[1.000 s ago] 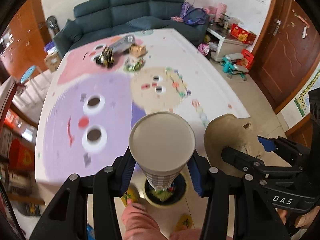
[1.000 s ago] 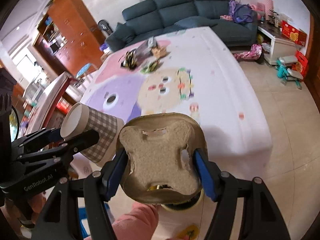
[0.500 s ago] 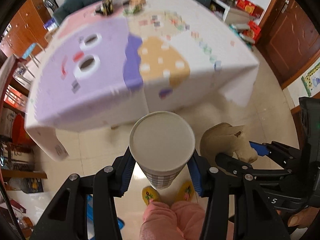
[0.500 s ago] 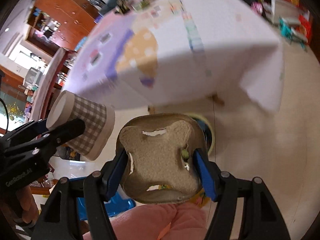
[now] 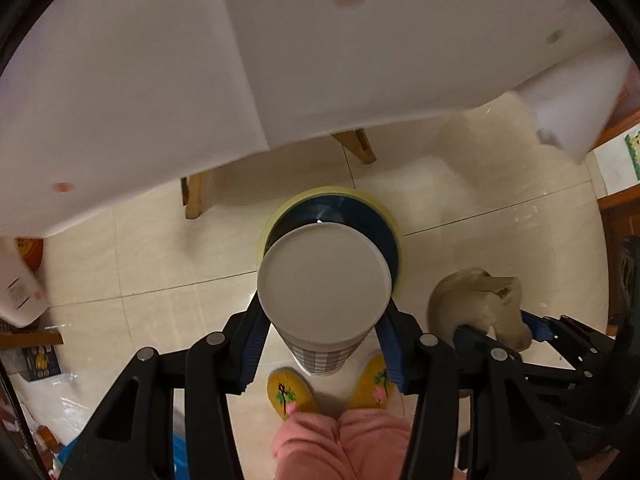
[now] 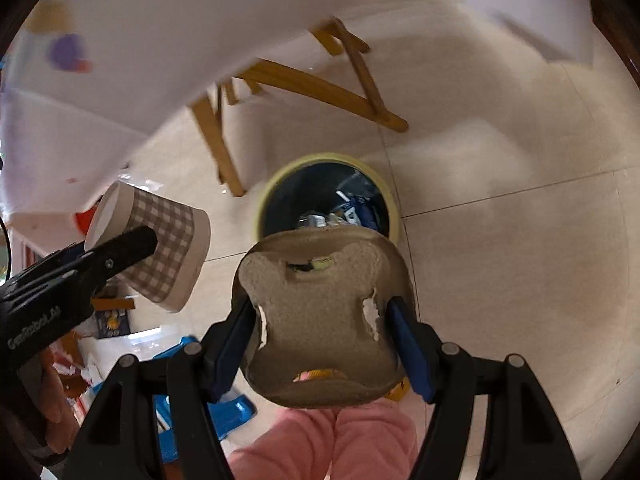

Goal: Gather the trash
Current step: 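Carry the paper cup and pulp tray over the trash bin with both tools, then open both tools to drop the cup and tray into the bin, then raise both open tools back toward the table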

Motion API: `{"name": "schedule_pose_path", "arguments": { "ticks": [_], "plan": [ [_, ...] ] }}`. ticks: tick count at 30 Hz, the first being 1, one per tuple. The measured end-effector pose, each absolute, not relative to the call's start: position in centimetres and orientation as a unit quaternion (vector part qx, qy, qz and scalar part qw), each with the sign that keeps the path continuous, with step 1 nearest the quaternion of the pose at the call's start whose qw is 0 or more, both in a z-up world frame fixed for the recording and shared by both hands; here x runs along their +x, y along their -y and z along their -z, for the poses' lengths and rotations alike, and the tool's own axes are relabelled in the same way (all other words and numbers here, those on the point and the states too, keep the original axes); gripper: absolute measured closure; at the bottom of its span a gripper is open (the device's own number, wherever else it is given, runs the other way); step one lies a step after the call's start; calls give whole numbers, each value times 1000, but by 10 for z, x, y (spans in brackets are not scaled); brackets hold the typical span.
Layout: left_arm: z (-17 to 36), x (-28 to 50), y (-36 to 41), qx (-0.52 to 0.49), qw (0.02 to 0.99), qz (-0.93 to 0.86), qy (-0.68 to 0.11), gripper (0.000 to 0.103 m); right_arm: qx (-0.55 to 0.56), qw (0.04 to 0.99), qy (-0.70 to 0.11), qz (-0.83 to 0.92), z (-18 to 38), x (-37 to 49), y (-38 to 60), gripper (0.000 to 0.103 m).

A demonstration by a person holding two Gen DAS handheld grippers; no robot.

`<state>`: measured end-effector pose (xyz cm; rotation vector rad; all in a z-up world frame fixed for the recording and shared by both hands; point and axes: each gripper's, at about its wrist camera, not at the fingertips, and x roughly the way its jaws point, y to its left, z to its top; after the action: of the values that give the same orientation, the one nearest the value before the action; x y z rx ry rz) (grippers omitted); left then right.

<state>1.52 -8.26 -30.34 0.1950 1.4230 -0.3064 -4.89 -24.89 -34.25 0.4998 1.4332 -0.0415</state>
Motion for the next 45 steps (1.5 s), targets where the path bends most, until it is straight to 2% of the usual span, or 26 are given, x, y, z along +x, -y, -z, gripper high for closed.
{"name": "schedule_pose_path", "arguments": {
  "ticks": [4, 6, 8, 13, 37, 45],
  "plan": [
    [340, 27, 89, 101, 733, 137, -659, 52, 225, 722, -653, 29, 372, -41, 254, 35],
    [350, 28, 89, 98, 732, 139, -660, 38, 225, 723, -653, 31, 385, -37, 256, 35],
    [353, 26, 89, 104, 734, 141, -657, 32, 226, 722, -653, 35, 392, -35, 256, 35],
    [354, 18, 90, 125, 736, 132, -652, 31, 229, 718, -656, 34, 395, -27, 253, 35],
    [330, 22, 31, 79, 767, 70, -633, 31, 220, 745, -629, -9, 368, 9, 215, 32],
    [297, 16, 27, 67, 779, 68, -620, 31, 214, 755, -620, -6, 339, -8, 215, 32]
  ]
}}
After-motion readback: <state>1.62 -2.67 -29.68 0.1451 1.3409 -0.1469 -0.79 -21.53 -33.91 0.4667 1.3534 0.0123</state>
